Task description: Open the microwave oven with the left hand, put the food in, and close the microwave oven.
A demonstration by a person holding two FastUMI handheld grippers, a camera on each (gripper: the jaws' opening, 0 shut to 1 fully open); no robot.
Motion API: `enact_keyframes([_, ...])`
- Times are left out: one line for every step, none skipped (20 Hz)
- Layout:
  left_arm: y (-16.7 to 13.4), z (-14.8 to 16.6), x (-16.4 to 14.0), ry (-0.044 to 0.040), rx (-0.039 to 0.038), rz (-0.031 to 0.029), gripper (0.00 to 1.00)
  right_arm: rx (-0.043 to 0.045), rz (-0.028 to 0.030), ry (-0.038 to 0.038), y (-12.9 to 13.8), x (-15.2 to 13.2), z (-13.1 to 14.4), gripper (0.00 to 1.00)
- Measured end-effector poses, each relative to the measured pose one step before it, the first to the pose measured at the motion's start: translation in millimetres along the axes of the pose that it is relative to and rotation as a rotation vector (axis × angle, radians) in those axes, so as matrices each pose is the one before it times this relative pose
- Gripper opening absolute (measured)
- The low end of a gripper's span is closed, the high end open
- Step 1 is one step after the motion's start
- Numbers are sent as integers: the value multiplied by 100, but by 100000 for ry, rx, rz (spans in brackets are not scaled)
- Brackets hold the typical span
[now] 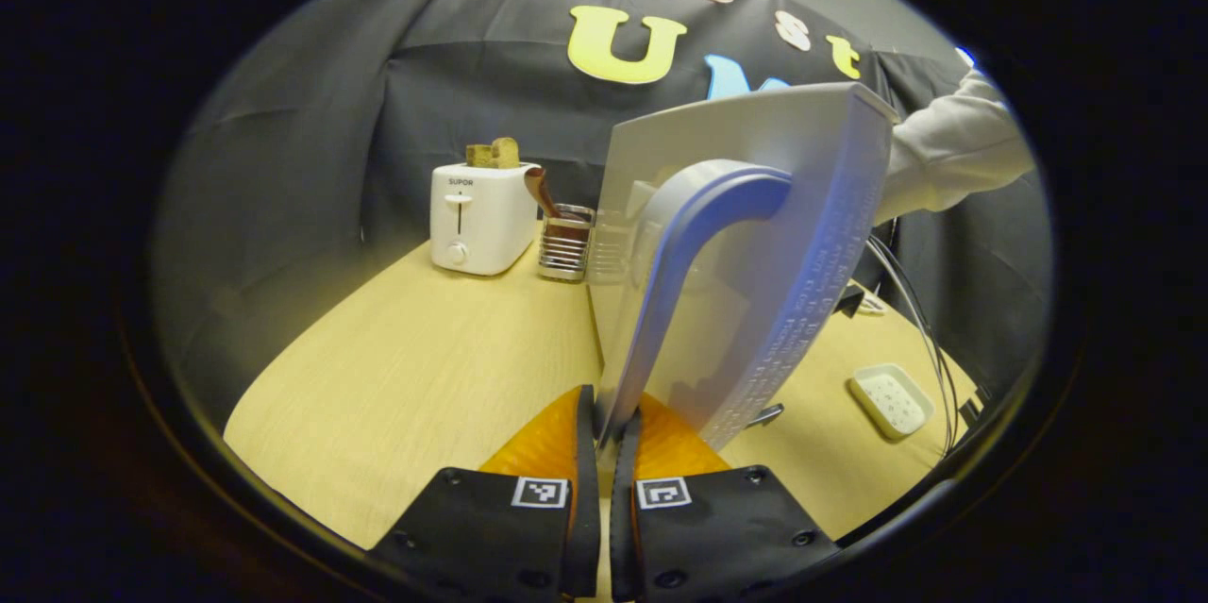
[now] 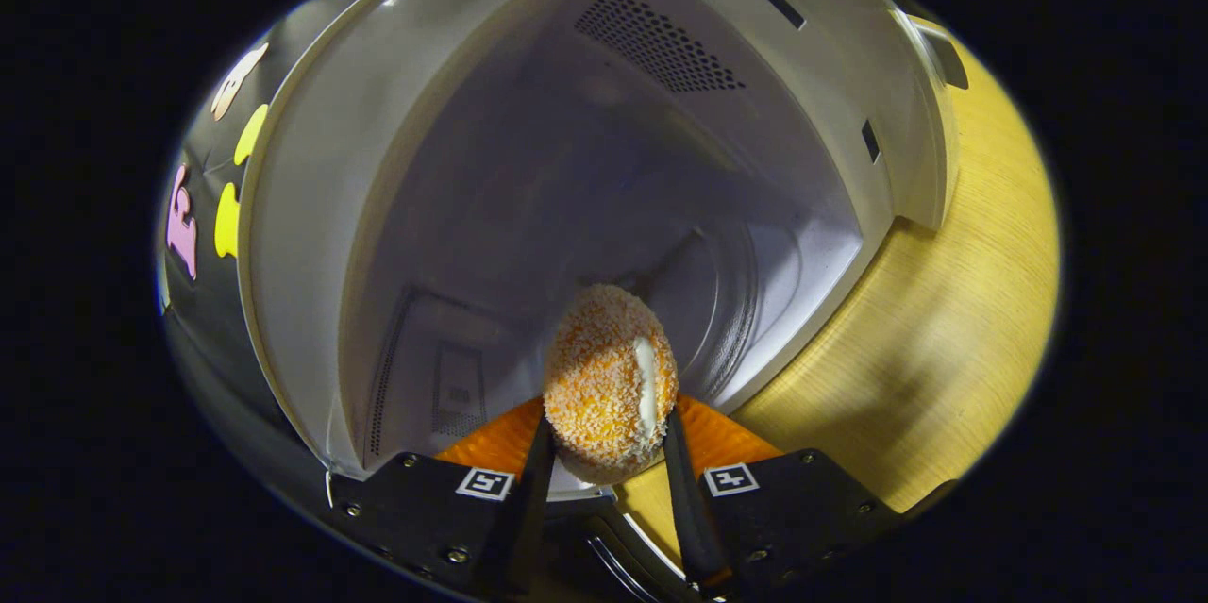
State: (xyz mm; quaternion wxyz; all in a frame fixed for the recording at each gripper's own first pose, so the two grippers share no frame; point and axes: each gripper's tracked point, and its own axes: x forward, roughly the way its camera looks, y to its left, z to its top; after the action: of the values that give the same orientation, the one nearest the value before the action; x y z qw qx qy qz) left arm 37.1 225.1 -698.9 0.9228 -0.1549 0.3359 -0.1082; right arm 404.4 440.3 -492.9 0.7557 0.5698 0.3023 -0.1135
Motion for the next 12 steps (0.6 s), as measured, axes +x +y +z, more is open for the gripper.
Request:
enact_keyframes([-29, -86, 28, -143, -120, 30, 13, 1358, -255, -82, -41, 315, -169, 58])
enact_keyframes([1, 19, 46, -62, -14, 31, 13, 1947, -201, 599, -24, 246, -143, 58])
enact_keyframes([32, -16, 22, -39, 14, 139, 13, 1889, 930, -1617, 309, -99, 30, 58])
enact_keyframes([24, -2, 12, 245, -226, 306, 13, 1656, 721, -1496, 296, 879, 33, 58])
enact_keyframes([-61, -21, -23, 13, -254, 125, 13, 1302, 982, -1737, 357, 447, 227, 58])
enact_keyframes([-92, -8, 91, -106, -78, 58, 13, 1243, 375, -1700, 153, 310, 235, 57])
enact_keyframes([-42, -20, 60, -190, -80, -81, 13, 786, 703, -1405, 192, 303, 178, 58])
enact_keyframes([2, -4, 8, -147, -153, 9, 13, 425, -158, -1262, -86, 93, 175, 57])
enact_keyframes([-132, 89, -38, -232, -311, 35, 13, 1628, -442, -121, -433, 448, -115, 60])
enact_keyframes([-58, 3, -16, -208, -189, 21, 13, 4753, 296, 3361, -123, 1697, -841, 61])
enact_keyframes([-39, -30, -169, -353, -103, -36, 13, 5813, 489, 884, 230, 1637, -450, 61])
enact_keyframes([27, -48, 42, 399, 60, 181, 13, 3350, -1171, -756, -519, 207, -144, 61])
